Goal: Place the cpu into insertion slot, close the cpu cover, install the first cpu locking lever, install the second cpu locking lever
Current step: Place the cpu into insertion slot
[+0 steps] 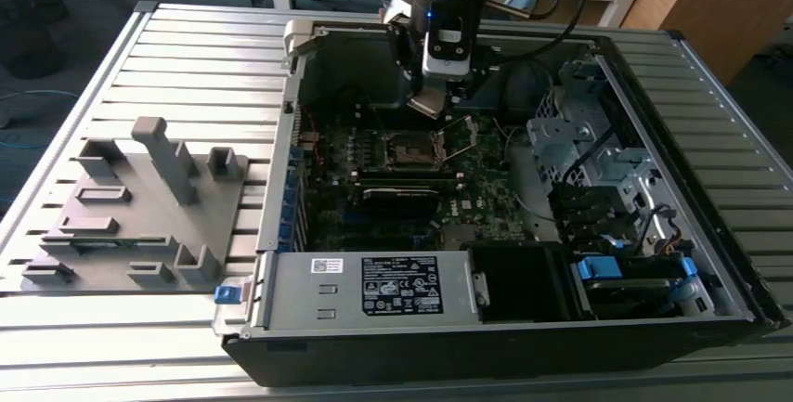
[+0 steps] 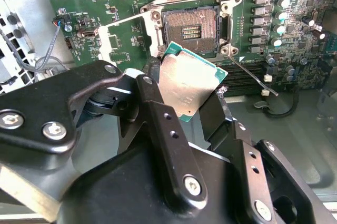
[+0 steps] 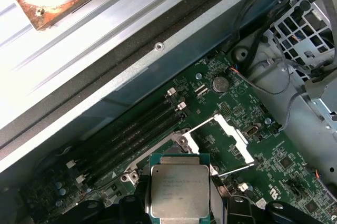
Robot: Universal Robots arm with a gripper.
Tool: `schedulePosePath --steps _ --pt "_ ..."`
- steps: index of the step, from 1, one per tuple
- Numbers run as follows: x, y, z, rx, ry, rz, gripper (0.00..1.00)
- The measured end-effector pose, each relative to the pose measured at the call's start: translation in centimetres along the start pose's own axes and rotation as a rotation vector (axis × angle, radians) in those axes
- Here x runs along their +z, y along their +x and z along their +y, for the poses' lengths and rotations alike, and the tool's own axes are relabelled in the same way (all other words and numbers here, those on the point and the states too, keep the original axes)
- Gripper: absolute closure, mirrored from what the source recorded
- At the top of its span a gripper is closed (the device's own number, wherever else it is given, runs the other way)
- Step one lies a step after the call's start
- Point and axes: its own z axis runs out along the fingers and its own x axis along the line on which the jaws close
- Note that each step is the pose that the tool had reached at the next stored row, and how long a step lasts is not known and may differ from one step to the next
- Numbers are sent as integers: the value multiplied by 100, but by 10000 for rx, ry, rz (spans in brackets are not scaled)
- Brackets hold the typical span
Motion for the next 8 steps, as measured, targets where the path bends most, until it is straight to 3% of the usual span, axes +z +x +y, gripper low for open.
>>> schedulePosePath --steps 5,8 --pt "1 1 -1 122 -2 -12 46" --pt "7 1 -1 505 -9 -48 46"
